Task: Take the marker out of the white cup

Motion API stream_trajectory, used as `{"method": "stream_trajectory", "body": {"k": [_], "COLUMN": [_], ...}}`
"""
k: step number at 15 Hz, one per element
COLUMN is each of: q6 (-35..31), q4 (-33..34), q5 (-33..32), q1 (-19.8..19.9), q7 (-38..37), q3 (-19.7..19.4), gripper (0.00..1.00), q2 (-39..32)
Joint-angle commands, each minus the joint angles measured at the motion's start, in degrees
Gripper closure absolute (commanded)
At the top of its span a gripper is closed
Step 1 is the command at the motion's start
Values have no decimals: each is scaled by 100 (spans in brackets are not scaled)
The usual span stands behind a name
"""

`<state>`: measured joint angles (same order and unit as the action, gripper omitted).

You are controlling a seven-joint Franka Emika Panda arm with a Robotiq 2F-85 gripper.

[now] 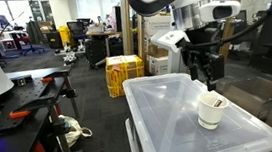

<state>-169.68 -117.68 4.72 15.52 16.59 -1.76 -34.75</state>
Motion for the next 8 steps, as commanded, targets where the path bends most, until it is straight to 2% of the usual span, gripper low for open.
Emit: {"method": "stream_trajectory", "body": {"k": [1,6,8], "q6": [50,113,131], "q4": [441,1036,1259], "q5": [-174,-235,-282], "q1": [97,57,13], "q7": [-100,-135,-178], "q3": [143,187,156], "gripper": [32,33,36], "q2": [-322,-809,-990]}}
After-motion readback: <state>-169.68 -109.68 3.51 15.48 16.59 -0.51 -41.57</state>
